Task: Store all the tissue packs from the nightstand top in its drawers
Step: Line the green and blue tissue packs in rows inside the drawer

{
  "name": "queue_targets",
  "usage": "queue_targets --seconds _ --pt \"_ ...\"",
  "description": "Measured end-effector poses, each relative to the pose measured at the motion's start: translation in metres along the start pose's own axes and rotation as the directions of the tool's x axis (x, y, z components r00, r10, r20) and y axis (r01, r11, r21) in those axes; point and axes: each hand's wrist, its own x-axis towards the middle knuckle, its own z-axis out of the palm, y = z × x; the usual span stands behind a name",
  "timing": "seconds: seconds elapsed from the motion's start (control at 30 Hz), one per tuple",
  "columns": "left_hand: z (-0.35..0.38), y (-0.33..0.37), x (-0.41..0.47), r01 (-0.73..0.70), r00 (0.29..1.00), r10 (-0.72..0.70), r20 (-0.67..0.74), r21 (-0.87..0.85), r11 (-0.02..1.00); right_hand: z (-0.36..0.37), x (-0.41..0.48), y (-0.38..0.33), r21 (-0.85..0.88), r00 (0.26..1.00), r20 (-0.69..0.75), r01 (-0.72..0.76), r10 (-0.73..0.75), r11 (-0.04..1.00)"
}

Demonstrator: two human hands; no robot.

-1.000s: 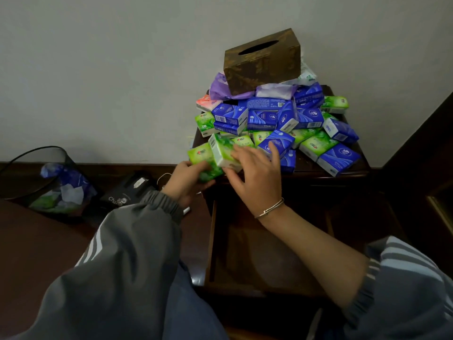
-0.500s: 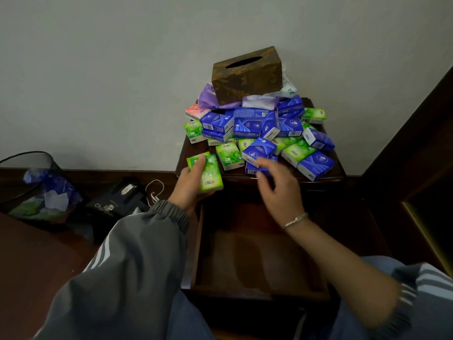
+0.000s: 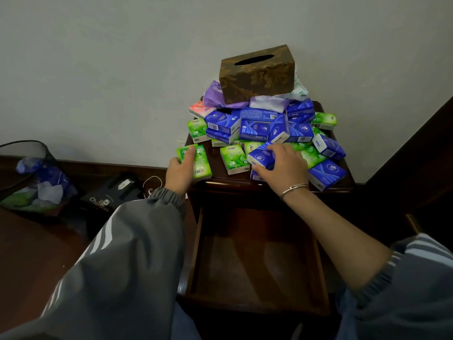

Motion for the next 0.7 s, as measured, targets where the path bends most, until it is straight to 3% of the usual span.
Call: queue_targets --seconds 0.13,0.27,0.37,0.53,0.7 --pt "0.001 -0.008 0.002 -0.026 0.999 0.027 -0.019 0.01 1.0 -0.015 0.001 0.013 0.328 0.977 -0.197 -0.011 0.08 0.944" --pt "-0.001 -0.01 0.006 -0.026 1.0 0.026 0.004 -0.013 1.0 -0.036 0.007 0.036 0.499 0.995 -0.029 -0.07 0.098 0.864" --pt "-0.001 -0.01 0.007 -0.02 1.0 0.02 0.015 -0.027 0.999 -0.041 0.004 0.038 0.408 0.998 0.05 -0.045 0.026 0.912" --pt "-0.001 -0.01 0.007 -0.022 0.999 0.023 0.023 -0.025 0.999 -0.026 -0.006 0.011 0.02 0.992 -0.122 -0.014 0.016 1.0" --pt "-0.005 -0.006 0.004 -0.013 0.998 0.014 0.054 -0.014 1.0 -0.004 -0.016 -0.002 -0.23 0.992 0.054 -0.099 0.114 0.968"
